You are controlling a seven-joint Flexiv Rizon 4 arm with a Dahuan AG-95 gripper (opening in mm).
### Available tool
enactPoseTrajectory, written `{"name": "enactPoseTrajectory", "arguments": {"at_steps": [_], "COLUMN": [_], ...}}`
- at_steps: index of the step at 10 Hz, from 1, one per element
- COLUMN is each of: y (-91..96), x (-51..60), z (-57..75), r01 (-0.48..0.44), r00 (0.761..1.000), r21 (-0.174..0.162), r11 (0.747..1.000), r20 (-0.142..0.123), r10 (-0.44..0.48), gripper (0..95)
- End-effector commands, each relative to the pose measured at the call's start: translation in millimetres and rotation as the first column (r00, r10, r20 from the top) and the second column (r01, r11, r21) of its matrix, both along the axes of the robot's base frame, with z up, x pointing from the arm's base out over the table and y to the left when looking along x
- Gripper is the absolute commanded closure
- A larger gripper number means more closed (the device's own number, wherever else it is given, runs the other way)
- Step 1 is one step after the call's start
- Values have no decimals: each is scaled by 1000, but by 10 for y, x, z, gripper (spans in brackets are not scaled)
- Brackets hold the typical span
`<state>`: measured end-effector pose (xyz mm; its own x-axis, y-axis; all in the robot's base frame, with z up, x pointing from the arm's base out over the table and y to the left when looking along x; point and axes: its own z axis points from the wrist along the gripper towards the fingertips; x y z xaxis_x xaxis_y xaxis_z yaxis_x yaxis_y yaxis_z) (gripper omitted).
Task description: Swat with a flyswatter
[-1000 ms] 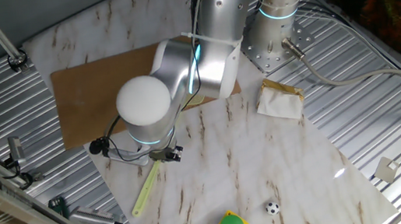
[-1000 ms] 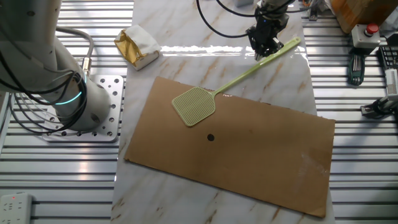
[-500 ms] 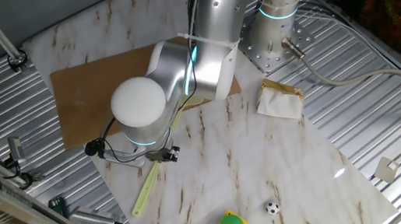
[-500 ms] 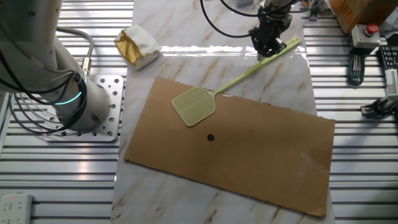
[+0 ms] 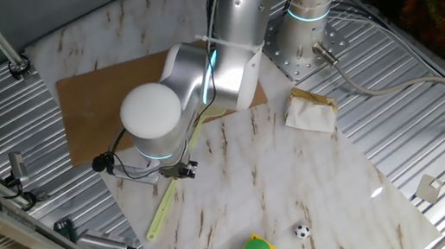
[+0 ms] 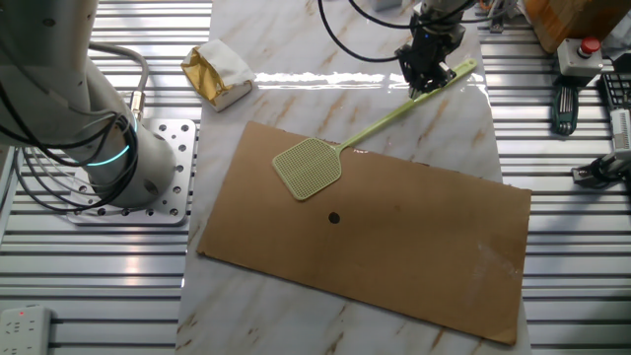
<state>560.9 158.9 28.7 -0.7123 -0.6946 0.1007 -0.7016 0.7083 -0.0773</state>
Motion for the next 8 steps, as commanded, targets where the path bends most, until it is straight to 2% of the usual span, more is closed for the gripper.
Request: {"name": "enactPoseTrajectory", "arguments": {"at_steps": [1, 4, 5, 8], "y": [8, 8, 8, 10], "x": [2, 2, 1, -3], "z": [0, -4, -12, -78], "r01": [-7, -6, -7, -8], "r00": [1000, 1000, 1000, 1000], "r21": [15, 17, 19, 17], "r11": [1000, 1000, 1000, 1000], "r20": [2, 9, 12, 20], "r10": [7, 6, 6, 8], "gripper": [380, 380, 570, 570]}}
